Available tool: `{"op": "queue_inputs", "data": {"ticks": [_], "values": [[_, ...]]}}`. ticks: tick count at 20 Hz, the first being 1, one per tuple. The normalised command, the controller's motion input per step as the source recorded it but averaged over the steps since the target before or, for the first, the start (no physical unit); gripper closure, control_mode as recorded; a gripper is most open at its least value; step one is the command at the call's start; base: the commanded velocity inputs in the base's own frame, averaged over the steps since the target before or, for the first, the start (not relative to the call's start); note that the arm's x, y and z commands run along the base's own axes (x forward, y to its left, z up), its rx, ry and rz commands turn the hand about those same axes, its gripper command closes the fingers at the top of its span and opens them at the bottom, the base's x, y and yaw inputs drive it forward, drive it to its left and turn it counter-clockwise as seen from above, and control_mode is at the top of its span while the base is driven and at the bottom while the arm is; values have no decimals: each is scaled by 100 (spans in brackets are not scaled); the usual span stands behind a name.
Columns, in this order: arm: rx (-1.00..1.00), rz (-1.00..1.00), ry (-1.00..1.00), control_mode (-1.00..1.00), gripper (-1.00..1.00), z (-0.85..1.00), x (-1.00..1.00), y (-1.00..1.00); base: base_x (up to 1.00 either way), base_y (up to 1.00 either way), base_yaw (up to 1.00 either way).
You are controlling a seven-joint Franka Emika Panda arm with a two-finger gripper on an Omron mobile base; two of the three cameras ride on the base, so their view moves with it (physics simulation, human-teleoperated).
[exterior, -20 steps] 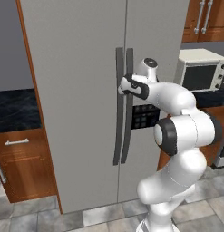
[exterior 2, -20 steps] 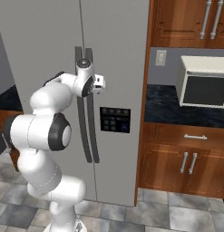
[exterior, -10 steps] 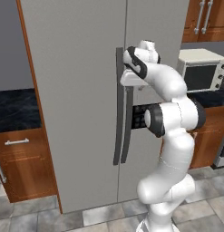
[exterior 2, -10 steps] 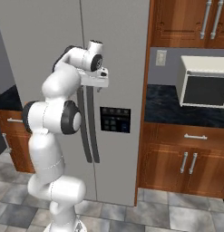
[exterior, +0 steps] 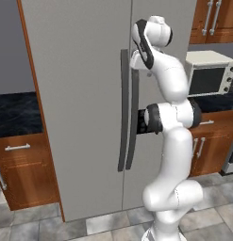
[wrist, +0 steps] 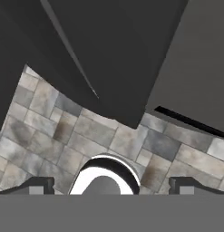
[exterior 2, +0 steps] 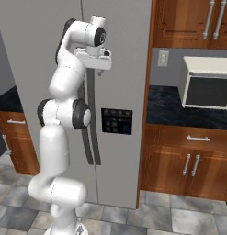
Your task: Open the freezer door, pick up the ice cube tray from the freezer, and place it on the dining counter.
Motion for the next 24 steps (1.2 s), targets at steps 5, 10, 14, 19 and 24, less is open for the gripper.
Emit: {"op": "queue_inputs", "data": {"ticks": [5, 10, 14, 19, 24], "values": [[0, 0, -40, -100, -100, -51, -100, 21, 0, 0, 0], [0, 0, -32, -100, -100, -43, -68, 0, 0, 0, 0], [-1, 0, -44, -100, -100, -49, -4, 1, 0, 0, 0], [0, 0, -21, -100, -100, -20, 24, 0, 0, 0, 0], [0, -5, -5, -100, -100, 0, 61, 0, 0, 0, 0]]}}
